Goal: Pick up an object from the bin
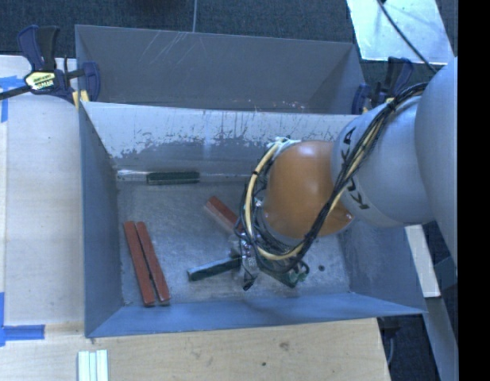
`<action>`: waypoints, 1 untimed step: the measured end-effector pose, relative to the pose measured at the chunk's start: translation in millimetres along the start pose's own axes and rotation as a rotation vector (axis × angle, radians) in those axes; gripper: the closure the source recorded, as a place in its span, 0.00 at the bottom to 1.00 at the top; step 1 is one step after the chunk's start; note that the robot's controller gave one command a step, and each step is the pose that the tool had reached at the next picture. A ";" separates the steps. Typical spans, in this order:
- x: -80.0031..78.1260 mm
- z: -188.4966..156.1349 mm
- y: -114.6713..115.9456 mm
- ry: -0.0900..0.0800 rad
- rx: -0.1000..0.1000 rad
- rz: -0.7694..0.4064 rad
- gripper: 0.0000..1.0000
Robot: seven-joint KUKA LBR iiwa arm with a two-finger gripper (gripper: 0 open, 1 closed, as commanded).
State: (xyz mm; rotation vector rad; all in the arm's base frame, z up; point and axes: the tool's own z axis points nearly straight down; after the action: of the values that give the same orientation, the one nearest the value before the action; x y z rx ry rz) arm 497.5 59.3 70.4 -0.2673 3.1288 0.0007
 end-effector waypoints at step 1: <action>11.5 0.2 -18.6 0.003 0.000 -0.030 1.00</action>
Offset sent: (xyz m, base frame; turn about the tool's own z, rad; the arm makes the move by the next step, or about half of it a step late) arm -0.0085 -0.0194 -0.0004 -0.0312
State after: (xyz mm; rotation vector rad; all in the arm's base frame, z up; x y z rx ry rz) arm 489.3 39.0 70.2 -0.3141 3.1277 -0.0004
